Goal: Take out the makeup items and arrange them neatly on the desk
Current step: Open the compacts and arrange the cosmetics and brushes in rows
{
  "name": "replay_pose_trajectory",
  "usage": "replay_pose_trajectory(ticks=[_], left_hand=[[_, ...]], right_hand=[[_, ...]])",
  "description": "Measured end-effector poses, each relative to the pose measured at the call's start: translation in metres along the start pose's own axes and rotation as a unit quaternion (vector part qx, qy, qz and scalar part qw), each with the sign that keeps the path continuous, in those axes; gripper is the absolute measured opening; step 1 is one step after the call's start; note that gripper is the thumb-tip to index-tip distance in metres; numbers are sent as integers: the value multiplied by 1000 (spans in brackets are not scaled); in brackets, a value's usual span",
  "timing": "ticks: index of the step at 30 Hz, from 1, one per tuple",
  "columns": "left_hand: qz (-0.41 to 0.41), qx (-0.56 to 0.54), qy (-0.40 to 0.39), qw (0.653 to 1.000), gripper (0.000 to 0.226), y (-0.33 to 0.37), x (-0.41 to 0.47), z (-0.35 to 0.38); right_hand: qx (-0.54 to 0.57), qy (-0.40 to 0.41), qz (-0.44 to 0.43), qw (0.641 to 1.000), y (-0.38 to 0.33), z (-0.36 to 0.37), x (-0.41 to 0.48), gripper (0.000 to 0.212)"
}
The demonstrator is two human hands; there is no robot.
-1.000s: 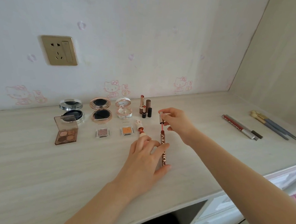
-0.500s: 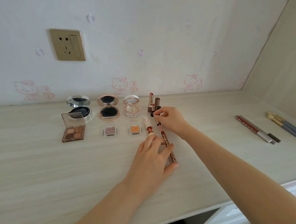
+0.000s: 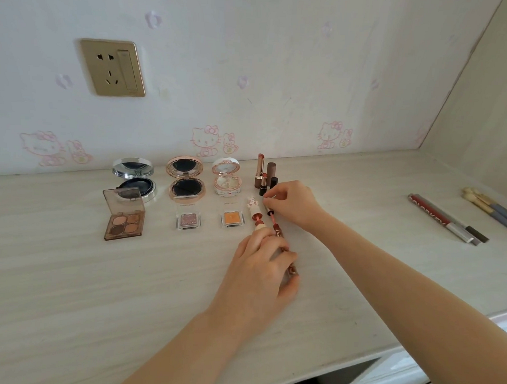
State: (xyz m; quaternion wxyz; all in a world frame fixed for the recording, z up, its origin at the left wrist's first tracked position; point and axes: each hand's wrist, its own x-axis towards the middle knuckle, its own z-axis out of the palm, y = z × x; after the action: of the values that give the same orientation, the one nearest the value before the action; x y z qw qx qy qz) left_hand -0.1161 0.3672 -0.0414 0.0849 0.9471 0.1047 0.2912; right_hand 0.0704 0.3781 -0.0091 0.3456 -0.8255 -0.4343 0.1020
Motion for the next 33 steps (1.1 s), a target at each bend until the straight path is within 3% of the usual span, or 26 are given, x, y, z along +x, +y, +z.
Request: replay_pose_trajectory(ticks=[14, 24, 33], left_hand=[[-6, -39, -15, 999, 28, 0, 0, -3], [6, -57, -2, 998, 35, 2, 2, -9], [14, -68, 2, 998, 25, 8, 29, -5]], right_hand=[[18, 11, 14, 1000, 0, 3, -3, 20], [-3, 12, 19, 1000, 18, -34, -36, 24], [-110, 40, -17, 993, 63, -81, -102, 26]])
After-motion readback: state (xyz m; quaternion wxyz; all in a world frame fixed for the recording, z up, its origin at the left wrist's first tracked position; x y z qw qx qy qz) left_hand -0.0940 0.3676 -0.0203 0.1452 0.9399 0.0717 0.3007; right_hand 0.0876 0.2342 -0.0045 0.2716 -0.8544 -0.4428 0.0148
